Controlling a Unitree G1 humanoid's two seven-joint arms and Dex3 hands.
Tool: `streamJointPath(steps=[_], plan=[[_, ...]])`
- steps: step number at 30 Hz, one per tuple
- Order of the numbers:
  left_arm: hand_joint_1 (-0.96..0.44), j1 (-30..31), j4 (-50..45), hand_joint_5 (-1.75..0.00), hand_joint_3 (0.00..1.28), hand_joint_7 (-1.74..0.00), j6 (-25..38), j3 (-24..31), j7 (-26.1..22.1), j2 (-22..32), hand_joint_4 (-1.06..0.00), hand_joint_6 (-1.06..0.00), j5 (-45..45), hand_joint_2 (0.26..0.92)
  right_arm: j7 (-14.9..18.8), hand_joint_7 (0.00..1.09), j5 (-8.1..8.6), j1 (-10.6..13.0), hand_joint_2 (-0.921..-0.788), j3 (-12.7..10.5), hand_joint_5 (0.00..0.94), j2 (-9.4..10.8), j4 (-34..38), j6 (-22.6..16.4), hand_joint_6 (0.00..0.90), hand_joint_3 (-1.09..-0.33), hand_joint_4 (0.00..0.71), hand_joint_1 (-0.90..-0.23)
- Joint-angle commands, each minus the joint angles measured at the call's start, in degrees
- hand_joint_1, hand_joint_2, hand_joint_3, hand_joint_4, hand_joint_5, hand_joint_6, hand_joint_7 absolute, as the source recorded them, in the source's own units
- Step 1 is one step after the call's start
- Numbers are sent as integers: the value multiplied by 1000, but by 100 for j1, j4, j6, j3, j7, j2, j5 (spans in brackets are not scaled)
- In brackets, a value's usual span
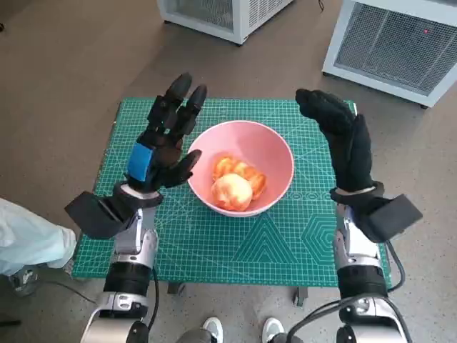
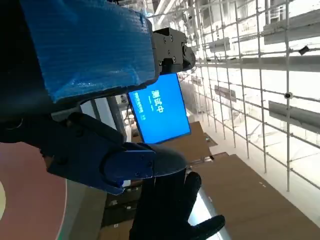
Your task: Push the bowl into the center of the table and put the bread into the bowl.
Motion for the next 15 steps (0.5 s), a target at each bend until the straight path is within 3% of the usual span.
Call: streamJointPath(steps=[1, 15], plan=[[-666, -127, 153, -7, 373, -363, -156, 17, 67, -32, -167, 0, 100, 921, 143, 453, 97, -7, -921, -63, 0, -22, 191, -9, 84, -779, 221, -730], [-672, -97, 330, -9, 367, -402, -465, -38, 294, -53, -178, -8, 377, 921, 315, 457, 130, -29, -921, -120, 0, -4, 353, -178, 80, -781, 219, -736]])
